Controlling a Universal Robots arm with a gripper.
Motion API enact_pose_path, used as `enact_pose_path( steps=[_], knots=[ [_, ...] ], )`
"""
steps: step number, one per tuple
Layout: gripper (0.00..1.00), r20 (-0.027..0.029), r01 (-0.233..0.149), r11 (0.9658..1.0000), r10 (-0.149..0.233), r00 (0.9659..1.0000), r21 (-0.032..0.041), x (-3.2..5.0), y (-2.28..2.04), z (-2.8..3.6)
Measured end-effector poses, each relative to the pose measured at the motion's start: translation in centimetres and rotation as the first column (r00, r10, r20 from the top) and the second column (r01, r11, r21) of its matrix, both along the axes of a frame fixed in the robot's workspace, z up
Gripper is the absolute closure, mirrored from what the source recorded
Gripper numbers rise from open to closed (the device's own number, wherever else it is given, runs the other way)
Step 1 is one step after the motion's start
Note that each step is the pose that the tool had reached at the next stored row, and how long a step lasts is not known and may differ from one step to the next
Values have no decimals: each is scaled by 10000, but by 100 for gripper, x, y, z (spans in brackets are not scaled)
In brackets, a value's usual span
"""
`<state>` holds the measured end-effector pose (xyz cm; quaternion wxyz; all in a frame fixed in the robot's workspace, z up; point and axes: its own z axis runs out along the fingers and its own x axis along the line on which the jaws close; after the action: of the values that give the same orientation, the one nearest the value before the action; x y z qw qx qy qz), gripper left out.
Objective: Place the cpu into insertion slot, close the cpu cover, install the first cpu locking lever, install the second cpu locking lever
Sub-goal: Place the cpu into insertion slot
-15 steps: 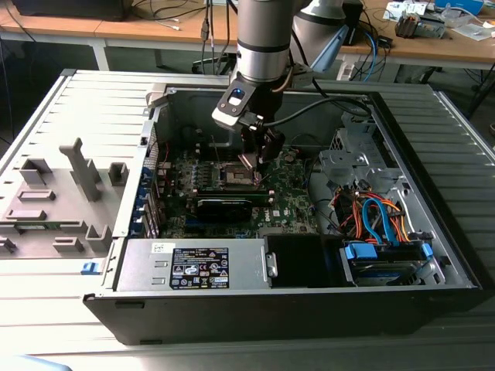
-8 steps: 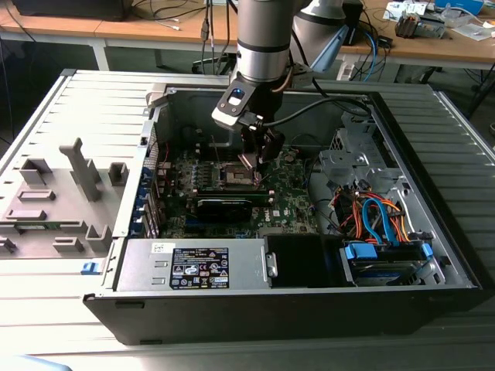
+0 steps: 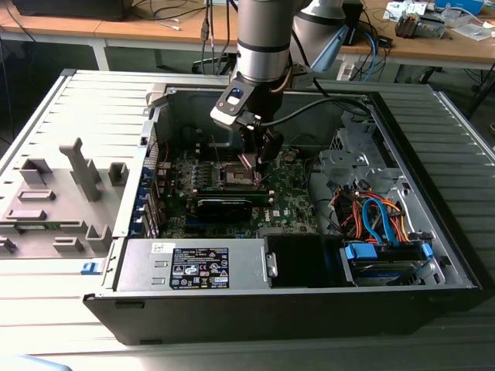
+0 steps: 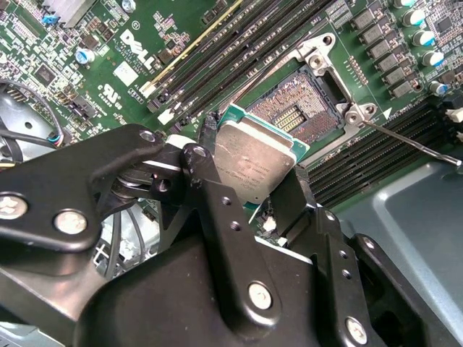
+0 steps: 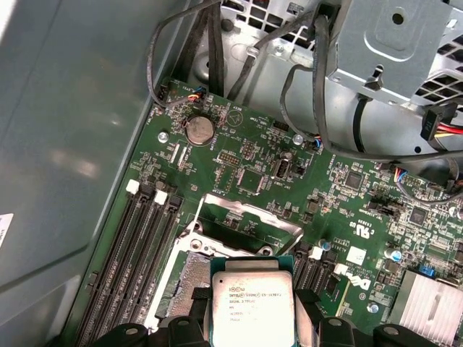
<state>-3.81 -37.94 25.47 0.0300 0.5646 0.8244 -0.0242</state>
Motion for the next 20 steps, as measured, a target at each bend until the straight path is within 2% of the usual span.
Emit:
enact_pose_path(
  steps=[20],
  knots=[
    [45,0,250,9997,-250,9997,0,0,0,0]
  ],
)
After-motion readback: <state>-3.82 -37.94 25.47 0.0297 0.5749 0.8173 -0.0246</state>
